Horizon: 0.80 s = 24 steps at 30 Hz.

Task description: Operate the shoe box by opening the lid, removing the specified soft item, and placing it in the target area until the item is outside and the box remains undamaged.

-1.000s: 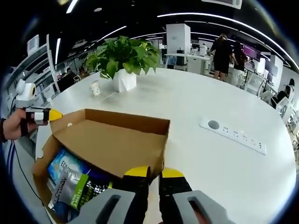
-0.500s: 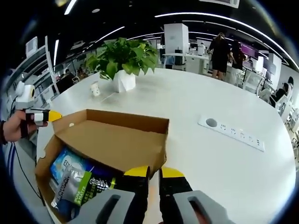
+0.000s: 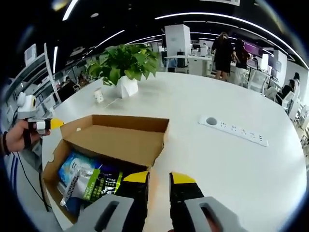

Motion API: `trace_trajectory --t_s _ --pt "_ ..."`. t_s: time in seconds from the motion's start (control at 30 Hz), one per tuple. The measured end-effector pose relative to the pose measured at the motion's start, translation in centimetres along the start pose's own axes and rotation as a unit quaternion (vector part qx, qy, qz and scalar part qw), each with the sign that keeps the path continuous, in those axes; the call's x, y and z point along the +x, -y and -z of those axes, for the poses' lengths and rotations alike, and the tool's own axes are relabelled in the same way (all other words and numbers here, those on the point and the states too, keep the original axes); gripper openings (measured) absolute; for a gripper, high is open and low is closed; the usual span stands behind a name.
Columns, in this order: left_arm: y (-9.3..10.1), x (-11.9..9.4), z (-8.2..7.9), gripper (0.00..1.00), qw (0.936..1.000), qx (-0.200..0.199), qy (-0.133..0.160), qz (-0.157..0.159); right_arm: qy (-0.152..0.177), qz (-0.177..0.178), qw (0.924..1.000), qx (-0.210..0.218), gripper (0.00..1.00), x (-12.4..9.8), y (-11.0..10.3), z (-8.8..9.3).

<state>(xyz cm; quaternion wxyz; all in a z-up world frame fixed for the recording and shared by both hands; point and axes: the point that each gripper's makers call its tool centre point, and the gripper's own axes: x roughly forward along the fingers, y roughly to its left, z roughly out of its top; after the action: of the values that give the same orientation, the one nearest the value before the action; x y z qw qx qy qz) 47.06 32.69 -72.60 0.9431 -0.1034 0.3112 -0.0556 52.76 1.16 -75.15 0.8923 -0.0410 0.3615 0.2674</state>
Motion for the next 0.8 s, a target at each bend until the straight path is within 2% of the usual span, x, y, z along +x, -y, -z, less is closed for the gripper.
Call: trace_trajectory --t_s 0.1,0.3,0.47,0.53,0.6,0.8 --pt "0.6 -0.6 0.1 0.05 0.9999 -0.003 0.004 0.010 -0.002 0.002 1.0000 0.009 0.19 -1.0 0.0 0.6" --pt "1.1 -1.6 0.4 0.03 0.9997 0.019 0.004 0.016 0.006 -0.001 0.9997 0.022 0.27 -2.9 0.0 1.5" --pt "1.7 -2.7 0.6 0.03 0.9997 0.013 0.009 0.021 -0.001 0.006 0.9996 0.028 0.31 -4.4 -0.1 3.3" --pt "2.3 -3.1 0.5 0.03 0.9995 0.011 0.014 0.027 0.000 0.005 0.9994 0.033 0.33 -5.0 -0.3 3.7" --pt "3.0 -3.4 0.6 0.04 0.9990 0.029 0.015 0.031 0.004 0.007 0.9994 0.033 0.34 -5.6 -0.4 4.0" --pt "5.3 -4.4 1.6 0.04 0.9980 0.040 0.013 0.047 0.000 0.015 0.9989 0.045 0.38 -6.8 -0.2 5.7"
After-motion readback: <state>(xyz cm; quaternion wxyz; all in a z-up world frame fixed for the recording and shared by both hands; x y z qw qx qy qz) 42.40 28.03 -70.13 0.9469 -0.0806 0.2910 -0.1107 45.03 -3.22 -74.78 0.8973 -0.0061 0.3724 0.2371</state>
